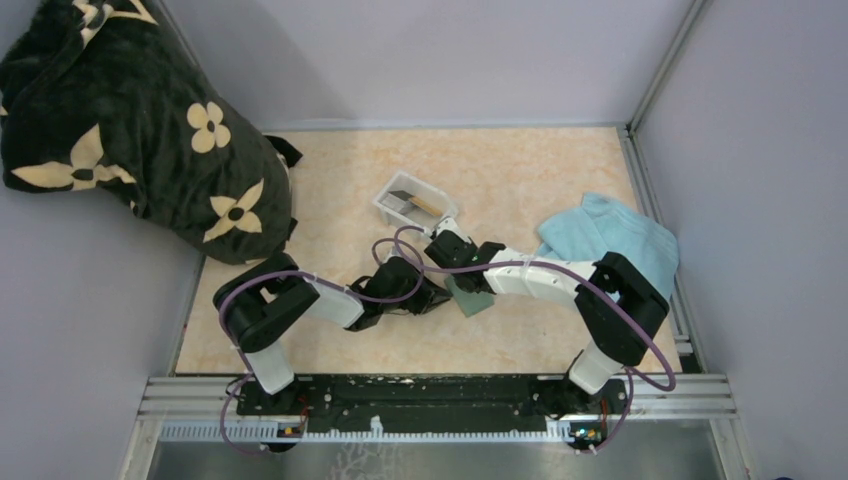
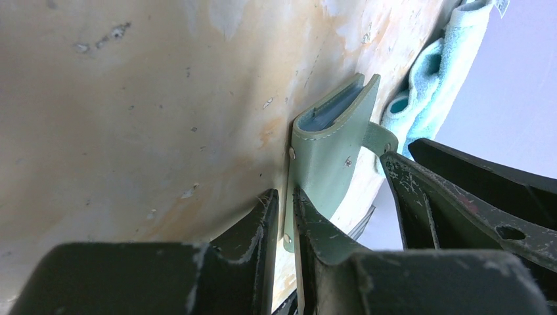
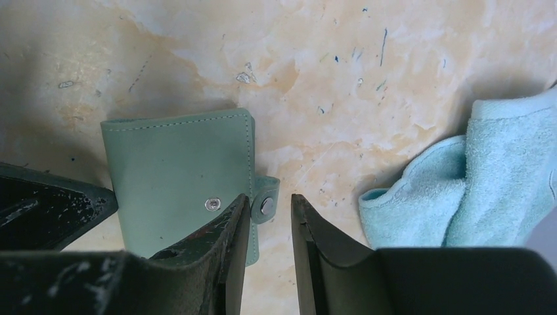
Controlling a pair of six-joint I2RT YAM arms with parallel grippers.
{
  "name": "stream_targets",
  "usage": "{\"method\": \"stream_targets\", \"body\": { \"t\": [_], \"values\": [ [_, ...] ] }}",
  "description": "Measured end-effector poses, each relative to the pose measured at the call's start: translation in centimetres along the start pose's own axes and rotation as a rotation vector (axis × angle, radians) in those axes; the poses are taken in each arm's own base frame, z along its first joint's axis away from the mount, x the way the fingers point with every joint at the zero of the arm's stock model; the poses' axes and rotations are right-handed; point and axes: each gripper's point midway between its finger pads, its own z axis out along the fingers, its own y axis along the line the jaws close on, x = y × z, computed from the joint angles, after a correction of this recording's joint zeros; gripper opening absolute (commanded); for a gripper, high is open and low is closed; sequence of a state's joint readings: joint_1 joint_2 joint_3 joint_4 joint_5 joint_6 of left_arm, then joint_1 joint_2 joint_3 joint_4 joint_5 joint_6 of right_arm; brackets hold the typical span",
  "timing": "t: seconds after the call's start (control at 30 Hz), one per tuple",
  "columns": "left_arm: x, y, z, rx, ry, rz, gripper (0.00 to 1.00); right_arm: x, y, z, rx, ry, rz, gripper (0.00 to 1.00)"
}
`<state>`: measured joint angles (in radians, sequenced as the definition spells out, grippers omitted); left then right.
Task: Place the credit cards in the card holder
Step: Close the card holder at the center of the board.
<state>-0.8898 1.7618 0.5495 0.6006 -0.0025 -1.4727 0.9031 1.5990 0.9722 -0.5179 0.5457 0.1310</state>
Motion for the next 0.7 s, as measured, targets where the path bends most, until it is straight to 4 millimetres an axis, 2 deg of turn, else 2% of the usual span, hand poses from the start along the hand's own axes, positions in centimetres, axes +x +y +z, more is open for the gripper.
{"method": "stream_targets", "body": {
  "t": [0.13,0.27,0.43,0.57,0.7],
  "values": [
    [0.0,-0.1,0.1,0.002,0.001,0.003,0.23,0.1,-0.3,0.0,0.021,0.007,-0.005,0.31],
    [0.0,-0.1,0.1,0.002,0.002,0.004,0.23,0.1,-0.2,0.0,0.037,0.013,-0.02,0.36],
    [0.0,-0.1,0.1,0.002,0.003,0.005,0.23,-0.9,0.5,-0.9,0.038,-0.013,-0.03,0.42],
    [0.0,-0.1,0.1,0.003,0.003,0.006,0.23,-1.8,0.8,-1.5,0.033,-0.032,-0.021,0.42],
    [0.0,-0.1,0.1,0.004,0.003,0.007,0.23,-1.5,0.9,-1.3,0.034,-0.017,-0.024,0.42]
  ]
}}
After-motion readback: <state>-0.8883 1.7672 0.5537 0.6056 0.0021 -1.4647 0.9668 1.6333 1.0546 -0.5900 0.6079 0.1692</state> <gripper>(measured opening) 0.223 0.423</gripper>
